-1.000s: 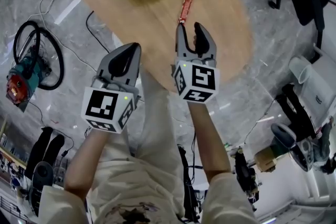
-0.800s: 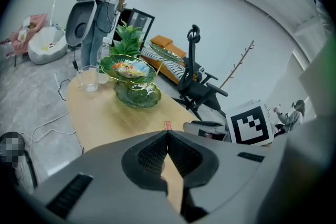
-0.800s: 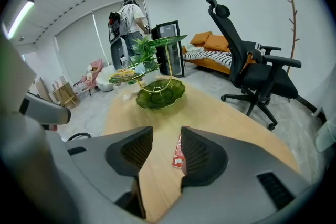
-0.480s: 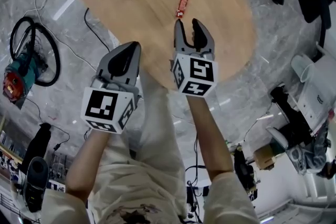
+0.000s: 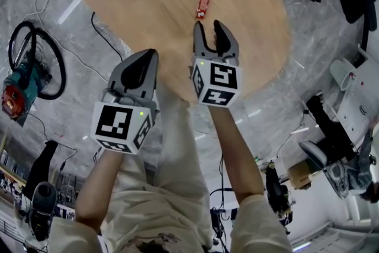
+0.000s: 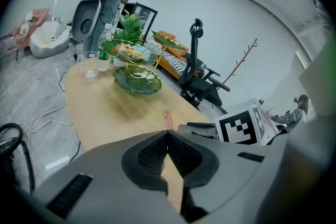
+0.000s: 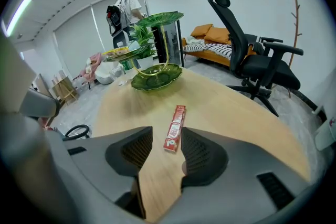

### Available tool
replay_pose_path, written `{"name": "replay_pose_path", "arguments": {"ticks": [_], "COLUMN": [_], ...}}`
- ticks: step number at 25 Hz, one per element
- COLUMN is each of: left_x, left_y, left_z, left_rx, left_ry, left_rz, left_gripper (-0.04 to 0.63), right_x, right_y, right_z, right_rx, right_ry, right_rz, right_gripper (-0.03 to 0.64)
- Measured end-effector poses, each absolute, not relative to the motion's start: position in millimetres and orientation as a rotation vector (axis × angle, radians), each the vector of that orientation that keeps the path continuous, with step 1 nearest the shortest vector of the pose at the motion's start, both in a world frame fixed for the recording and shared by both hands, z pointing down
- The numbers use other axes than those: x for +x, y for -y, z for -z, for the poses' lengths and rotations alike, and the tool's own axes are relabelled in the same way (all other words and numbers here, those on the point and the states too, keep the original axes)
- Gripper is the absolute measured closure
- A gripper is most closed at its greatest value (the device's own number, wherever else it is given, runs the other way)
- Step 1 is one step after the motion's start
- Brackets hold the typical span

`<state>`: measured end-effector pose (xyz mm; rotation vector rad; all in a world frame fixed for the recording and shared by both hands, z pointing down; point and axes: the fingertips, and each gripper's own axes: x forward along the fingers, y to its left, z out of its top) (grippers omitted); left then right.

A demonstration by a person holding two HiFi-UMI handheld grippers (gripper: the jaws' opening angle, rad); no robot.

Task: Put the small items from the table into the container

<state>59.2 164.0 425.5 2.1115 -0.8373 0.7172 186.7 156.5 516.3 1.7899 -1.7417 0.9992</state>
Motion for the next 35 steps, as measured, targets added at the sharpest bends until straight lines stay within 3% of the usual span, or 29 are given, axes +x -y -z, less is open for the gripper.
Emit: {"name": "replay_pose_path", "arguments": {"ticks": [35], "left_x": [46.0], "left_y": [-145.9], "left_z": [-465.9], "left_rx": [2.067], "left_ry": [0.823], "left_rz": [-0.721], "left_gripper": [0.589], "right_x": [183.7], "right_y": [-140.5], "right_z": [-576.6], "right_rx": [1.771], "right_ry": [1.631], "right_rz": [-1.030], "right_gripper": [0.446]}}
